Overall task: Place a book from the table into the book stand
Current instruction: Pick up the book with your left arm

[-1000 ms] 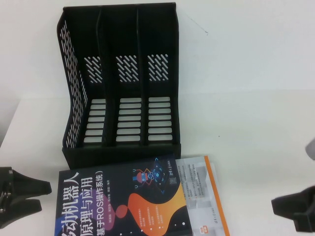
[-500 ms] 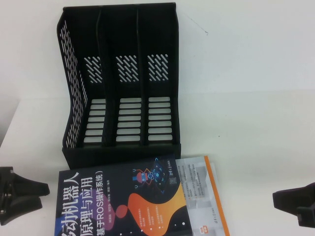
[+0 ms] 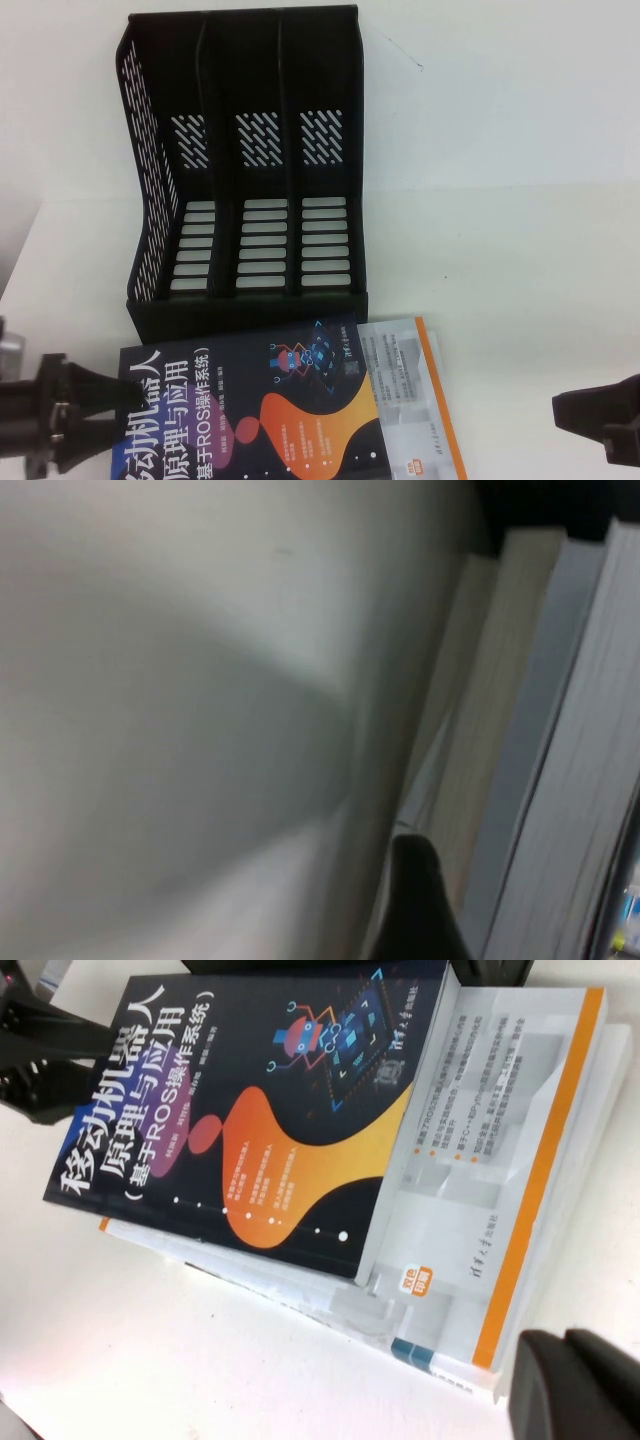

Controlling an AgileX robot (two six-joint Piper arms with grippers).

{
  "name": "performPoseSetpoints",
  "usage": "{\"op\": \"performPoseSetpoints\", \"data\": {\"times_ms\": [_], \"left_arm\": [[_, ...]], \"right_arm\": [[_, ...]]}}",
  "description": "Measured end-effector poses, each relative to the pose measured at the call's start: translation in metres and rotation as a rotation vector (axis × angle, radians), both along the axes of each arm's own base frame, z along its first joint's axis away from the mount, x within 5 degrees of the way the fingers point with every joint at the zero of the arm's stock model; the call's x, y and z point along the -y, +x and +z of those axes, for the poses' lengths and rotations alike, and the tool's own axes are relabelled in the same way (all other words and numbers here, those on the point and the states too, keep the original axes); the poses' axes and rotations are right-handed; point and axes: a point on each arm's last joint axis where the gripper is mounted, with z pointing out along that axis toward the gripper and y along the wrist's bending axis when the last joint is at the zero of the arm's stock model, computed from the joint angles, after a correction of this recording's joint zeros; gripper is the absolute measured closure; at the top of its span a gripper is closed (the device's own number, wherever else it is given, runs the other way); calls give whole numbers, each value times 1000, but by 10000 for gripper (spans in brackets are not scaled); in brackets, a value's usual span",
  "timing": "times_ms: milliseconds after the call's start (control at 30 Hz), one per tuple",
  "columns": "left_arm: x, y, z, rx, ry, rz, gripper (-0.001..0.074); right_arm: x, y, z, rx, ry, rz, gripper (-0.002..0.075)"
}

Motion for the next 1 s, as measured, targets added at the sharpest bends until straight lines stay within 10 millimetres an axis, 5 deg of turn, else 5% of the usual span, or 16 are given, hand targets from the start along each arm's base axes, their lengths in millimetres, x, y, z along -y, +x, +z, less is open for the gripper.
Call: {"op": "performPoseSetpoints", "data": {"times_ms": [400,567,833,1000], "left_arm": [[43,10,-5,79,78,-171,321],[44,10,-3,81,50,-172,483],[36,6,3,32,21,-144,484],[33,2,28,63,81,-146,486]], "right_arm": [[0,1,0,8,2,-7,725],[1,3,1,24,7,-25,725],[1,5,3,47,9,-48,725],[2,6,3,57,4,-43,725]]}}
